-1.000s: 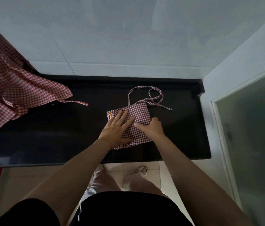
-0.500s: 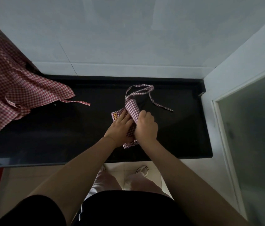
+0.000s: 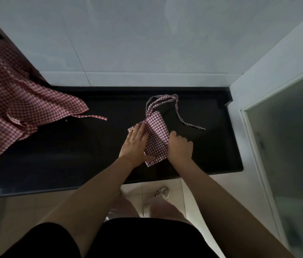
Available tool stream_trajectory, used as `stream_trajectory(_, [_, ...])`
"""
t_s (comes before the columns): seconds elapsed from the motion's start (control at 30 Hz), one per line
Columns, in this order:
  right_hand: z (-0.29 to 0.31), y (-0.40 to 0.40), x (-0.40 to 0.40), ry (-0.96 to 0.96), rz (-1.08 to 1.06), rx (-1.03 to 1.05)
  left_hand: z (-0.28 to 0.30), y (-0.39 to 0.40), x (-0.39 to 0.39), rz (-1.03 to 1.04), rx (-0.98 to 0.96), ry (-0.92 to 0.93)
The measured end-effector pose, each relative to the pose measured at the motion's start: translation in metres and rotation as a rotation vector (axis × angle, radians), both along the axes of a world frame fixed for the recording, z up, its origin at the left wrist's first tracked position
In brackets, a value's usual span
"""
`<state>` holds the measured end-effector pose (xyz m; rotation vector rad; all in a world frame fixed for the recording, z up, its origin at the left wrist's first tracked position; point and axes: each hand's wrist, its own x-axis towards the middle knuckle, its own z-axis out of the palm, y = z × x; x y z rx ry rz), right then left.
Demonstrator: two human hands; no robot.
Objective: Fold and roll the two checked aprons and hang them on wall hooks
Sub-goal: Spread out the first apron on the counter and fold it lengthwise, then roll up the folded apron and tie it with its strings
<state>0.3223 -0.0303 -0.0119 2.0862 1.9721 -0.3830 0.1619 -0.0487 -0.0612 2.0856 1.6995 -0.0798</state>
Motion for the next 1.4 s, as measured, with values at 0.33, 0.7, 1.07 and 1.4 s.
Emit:
stream_trajectory(0.33, [0.002, -0.018, -0.051, 0.15, 0.109, 0.084, 0.005, -0.01, -0.001, 0.006, 0.026, 0.167])
stream_trajectory(0.7, [-0.014, -0.032, -0.06, 0.211, 0.144, -0.053, 0.0, -0.02, -0.047, 0.267, -0.045, -0.017])
stream_trajectory(1.07, [-0.028, -0.032, -0.062, 0.174, 0.183, -0.081, 0.031, 0.013, -0.007, 1.219, -0.692, -0.991])
stream_trajectory(1.4, [-0.016, -0.026, -0.039, 0.39, 0.172, -0.25, 0.025, 0.018, -0.005, 1.32, -0.76, -1.148])
